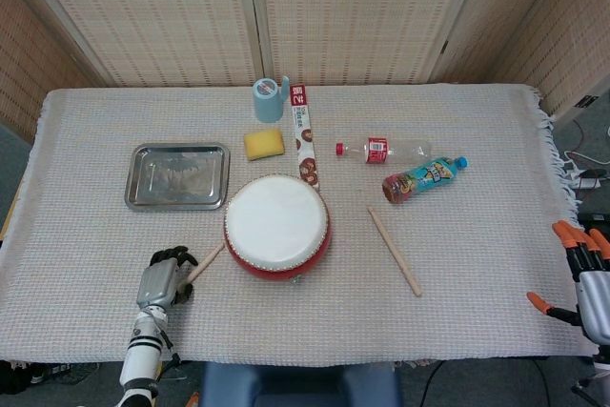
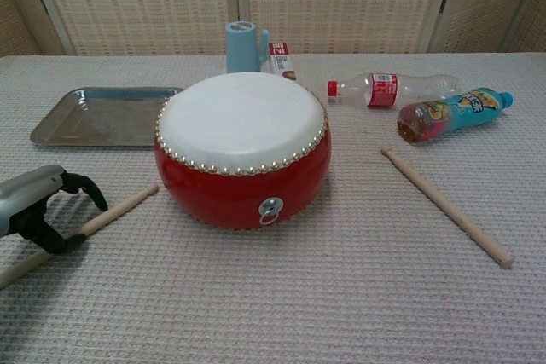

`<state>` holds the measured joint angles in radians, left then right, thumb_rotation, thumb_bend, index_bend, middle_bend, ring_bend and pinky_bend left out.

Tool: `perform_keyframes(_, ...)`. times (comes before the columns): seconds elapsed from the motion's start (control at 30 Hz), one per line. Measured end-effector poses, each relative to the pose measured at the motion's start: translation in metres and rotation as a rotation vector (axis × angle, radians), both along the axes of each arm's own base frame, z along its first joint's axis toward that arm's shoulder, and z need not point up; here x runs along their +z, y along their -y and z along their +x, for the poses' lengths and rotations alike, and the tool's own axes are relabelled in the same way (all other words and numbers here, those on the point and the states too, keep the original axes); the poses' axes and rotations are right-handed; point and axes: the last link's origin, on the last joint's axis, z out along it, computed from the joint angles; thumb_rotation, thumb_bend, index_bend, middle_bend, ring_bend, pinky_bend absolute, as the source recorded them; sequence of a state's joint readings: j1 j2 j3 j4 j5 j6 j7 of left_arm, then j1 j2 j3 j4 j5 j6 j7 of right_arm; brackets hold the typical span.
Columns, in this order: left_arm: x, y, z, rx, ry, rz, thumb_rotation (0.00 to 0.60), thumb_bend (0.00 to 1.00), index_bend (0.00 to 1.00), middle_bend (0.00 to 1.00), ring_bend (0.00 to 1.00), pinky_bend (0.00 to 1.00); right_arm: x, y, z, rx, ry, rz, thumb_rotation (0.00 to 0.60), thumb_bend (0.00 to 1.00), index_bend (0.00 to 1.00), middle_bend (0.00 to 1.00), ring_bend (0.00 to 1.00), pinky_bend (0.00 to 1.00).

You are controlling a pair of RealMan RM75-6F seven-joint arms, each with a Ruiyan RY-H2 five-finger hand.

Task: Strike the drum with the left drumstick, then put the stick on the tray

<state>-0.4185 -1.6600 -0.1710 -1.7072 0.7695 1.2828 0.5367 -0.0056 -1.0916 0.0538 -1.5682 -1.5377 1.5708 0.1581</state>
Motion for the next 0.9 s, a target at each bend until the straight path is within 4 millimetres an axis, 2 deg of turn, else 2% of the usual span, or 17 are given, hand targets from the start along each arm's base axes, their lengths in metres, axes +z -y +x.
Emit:
perform_keyframes(0.2,0.002,0.005,-0.004,0.007,-0.004,-0.016,0.600,0.39,0.44,0.17,0.10,0.06,0.000,0.000,0.000,0.004,0.003,0.002,0.600,0.02,0.00,0.05,0.00,0.00)
perform_keyframes(0.53,-0.004,0.008,0.006,-0.023,0.005,-0.019,0.600,0.39,0.43,0.17,0.10,0.06,0.001,-0.003,0.000,0.003,0.006,-0.004,0.600,0.02,0.00,0.05,0.00,0.00)
perform_keyframes(0.7,-0.008,0.004,0.011,-0.044,-0.031,-0.017,0.600,0.33,0.38,0.15,0.10,0.06,0.002,-0.004,-0.001,-0.001,0.006,-0.006,0.600,0.02,0.00,0.05,0.00,0.00)
perform_keyframes(0.9,-0.011,0.001,0.015,-0.042,-0.044,-0.013,0.600,0.32,0.39,0.15,0.10,0.06,0.003,-0.005,-0.001,-0.004,0.005,-0.007,0.600,0.02,0.00,0.05,0.00,0.00)
